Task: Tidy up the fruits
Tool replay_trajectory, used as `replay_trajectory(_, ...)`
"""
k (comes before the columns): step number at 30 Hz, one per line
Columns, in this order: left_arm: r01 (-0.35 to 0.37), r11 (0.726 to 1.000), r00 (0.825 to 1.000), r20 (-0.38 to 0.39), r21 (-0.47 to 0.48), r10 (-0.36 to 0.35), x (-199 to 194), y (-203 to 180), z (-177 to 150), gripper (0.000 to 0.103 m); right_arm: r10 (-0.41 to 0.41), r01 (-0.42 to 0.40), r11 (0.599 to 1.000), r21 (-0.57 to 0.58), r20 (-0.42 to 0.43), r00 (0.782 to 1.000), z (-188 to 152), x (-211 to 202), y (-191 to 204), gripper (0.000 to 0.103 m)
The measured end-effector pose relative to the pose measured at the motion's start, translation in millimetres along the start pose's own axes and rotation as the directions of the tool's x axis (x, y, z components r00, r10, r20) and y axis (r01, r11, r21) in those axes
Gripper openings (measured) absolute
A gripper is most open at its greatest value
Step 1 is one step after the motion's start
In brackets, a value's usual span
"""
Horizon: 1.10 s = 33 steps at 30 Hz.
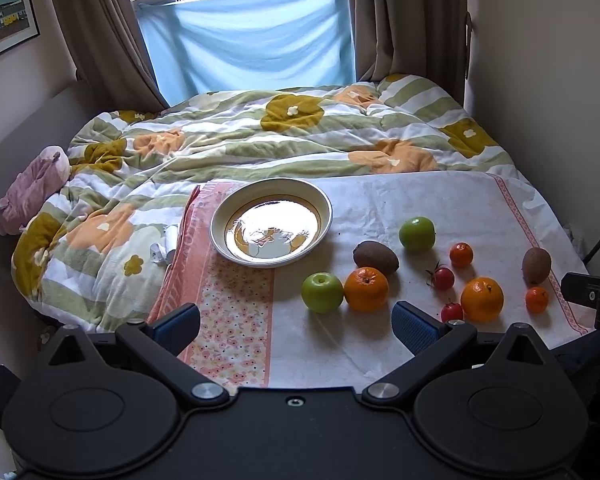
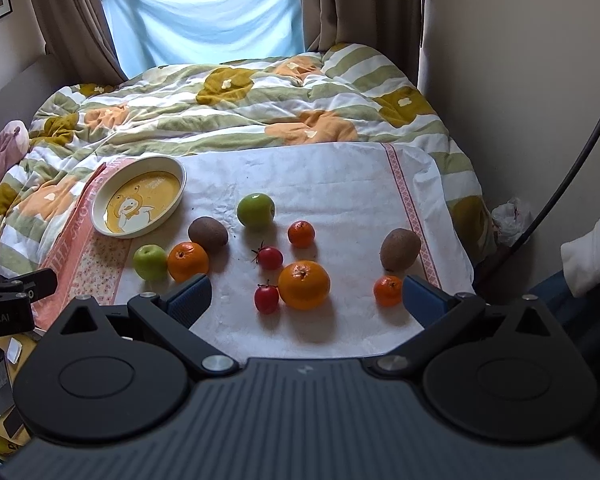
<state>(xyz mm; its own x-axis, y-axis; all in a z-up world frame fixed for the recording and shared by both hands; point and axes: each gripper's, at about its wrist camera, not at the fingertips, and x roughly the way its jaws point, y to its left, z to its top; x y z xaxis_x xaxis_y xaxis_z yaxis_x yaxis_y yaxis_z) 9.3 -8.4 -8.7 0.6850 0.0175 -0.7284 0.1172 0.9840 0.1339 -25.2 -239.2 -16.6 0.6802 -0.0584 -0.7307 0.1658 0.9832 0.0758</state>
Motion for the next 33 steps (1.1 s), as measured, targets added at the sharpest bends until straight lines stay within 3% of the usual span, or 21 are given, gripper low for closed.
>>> replay_trajectory(33,0.013,1.000,1.000,0.003,0.013,-0.013,1.8,-0.3,0.8,0.103,0.012,-0.012,1.000,-0.002,0.006,1.000,-0.2,2.3,10.2,0.103)
